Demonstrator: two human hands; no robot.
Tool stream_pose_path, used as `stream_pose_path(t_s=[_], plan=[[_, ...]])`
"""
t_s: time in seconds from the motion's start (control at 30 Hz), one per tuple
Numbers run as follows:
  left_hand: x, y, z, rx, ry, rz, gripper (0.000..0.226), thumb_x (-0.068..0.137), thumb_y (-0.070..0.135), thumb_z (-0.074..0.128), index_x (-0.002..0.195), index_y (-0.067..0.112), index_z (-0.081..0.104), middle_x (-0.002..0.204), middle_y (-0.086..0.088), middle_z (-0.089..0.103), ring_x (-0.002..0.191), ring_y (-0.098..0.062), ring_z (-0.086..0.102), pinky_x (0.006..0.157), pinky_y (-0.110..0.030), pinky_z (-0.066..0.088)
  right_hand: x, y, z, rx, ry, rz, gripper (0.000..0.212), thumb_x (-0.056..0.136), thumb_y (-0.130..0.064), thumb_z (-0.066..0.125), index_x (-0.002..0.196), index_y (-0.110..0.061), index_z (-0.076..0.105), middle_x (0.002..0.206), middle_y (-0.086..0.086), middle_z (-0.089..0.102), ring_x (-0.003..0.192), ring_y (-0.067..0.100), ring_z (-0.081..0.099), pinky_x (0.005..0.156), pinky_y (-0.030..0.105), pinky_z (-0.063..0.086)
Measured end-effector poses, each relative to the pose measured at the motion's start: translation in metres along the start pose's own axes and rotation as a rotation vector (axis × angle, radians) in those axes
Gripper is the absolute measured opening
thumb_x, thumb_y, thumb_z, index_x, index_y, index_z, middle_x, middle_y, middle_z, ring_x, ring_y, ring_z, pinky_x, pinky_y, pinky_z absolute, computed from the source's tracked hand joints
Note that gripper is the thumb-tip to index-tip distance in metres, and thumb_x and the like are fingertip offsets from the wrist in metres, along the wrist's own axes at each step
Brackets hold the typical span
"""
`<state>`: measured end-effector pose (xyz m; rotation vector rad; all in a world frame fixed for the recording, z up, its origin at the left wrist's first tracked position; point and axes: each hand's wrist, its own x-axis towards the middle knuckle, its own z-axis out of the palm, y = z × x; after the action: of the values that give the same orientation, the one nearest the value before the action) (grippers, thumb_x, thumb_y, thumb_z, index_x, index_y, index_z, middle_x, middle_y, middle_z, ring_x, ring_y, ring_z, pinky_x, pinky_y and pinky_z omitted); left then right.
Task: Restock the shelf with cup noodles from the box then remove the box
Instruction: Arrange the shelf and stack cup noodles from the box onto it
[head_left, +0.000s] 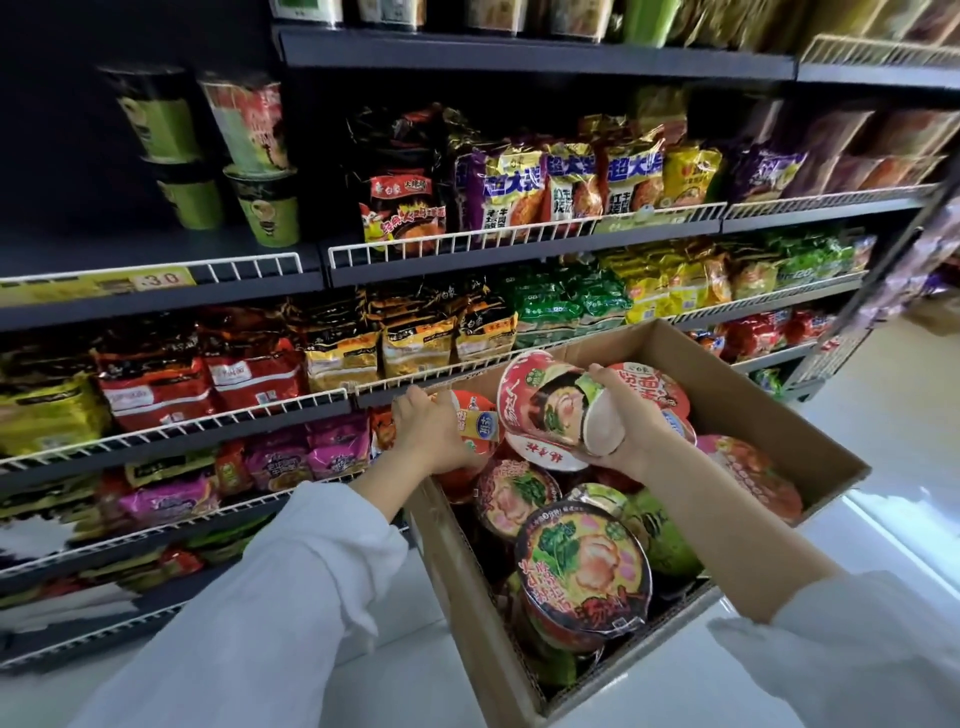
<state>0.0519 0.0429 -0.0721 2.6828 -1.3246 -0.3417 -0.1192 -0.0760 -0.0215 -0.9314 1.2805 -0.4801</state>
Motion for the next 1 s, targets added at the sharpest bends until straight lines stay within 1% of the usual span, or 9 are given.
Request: stream_pose_path(t_s=[0.07,0.3,0.47,0.53,0.6,0.7,0.77,0.9,1.0], plan=[[-0.002,-0.001,-0.001,-0.065,0.018,-0.002,0.103,0.060,0.060,0.076,0.139,0.012,0.031,0.130,-0.016,0.030,0.121,-0.035,0.031,0.104,-0.041,0.033,-0.002,-0.003,-0.001,0.053,-0.044,0.023,0.062,0.071,-0.047,0.074,0.117,-0.022,0.042,0.135,0.015,0.041,0.111,0.041,0.052,0.065,0.048,0.056],[-0.011,0.000,-0.004,-0.113,0.067,-0.034,0.092,0.066,0.059,0.072,0.137,0.012,0.038,0.127,-0.015,0.032,0.120,-0.032,0.033,0.098,-0.039,0.035,-0.008,-0.006,0.001,0.134,-0.128,0.068,0.060,0.074,-0.049,0.071,0.120,-0.024,0.041,0.135,0.015,0.044,0.111,0.041,0.053,0.064,0.045,0.055],[-0.016,-0.011,-0.027,-0.643,0.223,-0.096,0.091,0.062,0.058,0.078,0.138,0.023,0.040,0.130,-0.007,0.033,0.130,-0.024,0.027,0.104,-0.037,0.038,-0.017,-0.016,-0.004,0.236,-0.341,0.135,0.066,0.081,-0.061,0.056,0.123,-0.011,0.048,0.117,0.016,0.059,0.102,0.031,0.062,0.068,0.038,0.052],[-0.019,-0.018,-0.046,-0.771,0.280,-0.086,0.090,0.057,0.063,0.077,0.133,0.029,0.043,0.127,-0.001,0.036,0.125,-0.016,0.037,0.099,-0.031,0.043,-0.024,-0.023,0.007,0.315,-0.396,0.109,0.066,0.081,-0.059,0.058,0.123,-0.009,0.047,0.113,0.016,0.059,0.098,0.029,0.062,0.076,0.039,0.053],[-0.023,-0.025,-0.068,-0.842,0.337,-0.079,0.095,0.048,0.072,0.073,0.129,0.031,0.045,0.128,-0.001,0.043,0.119,-0.016,0.049,0.096,-0.035,0.050,-0.033,-0.027,0.025,0.336,-0.427,0.075,0.065,0.081,-0.053,0.062,0.125,-0.008,0.045,0.115,0.017,0.056,0.101,0.031,0.060,0.079,0.041,0.054],[-0.029,-0.046,-0.098,-0.857,0.465,-0.040,0.077,0.062,0.056,0.077,0.126,0.023,0.049,0.127,-0.003,0.041,0.120,-0.009,0.037,0.098,-0.022,0.038,-0.045,-0.028,0.062,0.266,-0.512,0.023,0.060,0.081,-0.043,0.067,0.126,-0.010,0.046,0.117,0.017,0.054,0.102,0.032,0.059,0.075,0.042,0.056],[-0.033,-0.069,-0.116,-0.824,0.536,-0.045,0.067,0.070,0.042,0.078,0.127,0.020,0.048,0.127,-0.005,0.038,0.115,-0.008,0.033,0.091,-0.015,0.030,-0.053,-0.027,0.092,0.201,-0.601,-0.022,0.063,0.073,-0.037,0.071,0.126,-0.013,0.049,0.122,0.017,0.053,0.108,0.032,0.058,0.085,0.044,0.054],[-0.045,-0.137,-0.144,-0.826,0.657,-0.081,0.066,0.068,0.041,0.080,0.123,0.019,0.052,0.128,-0.006,0.043,0.120,-0.014,0.042,0.097,-0.021,0.036,-0.074,-0.031,0.161,0.068,-0.726,-0.112,0.034,0.074,-0.024,0.068,0.105,-0.011,0.058,0.109,0.014,0.061,0.101,0.027,0.060,0.095,0.042,0.048],[-0.052,-0.196,-0.162,-0.798,0.736,-0.092,0.063,0.067,0.042,0.081,0.120,0.021,0.055,0.126,-0.004,0.047,0.121,-0.015,0.043,0.100,-0.024,0.037,-0.090,-0.032,0.226,-0.044,-0.751,-0.207,0.014,0.086,-0.015,0.062,0.097,-0.006,0.062,0.096,0.009,0.065,0.086,0.021,0.063,0.075,0.032,0.055]])
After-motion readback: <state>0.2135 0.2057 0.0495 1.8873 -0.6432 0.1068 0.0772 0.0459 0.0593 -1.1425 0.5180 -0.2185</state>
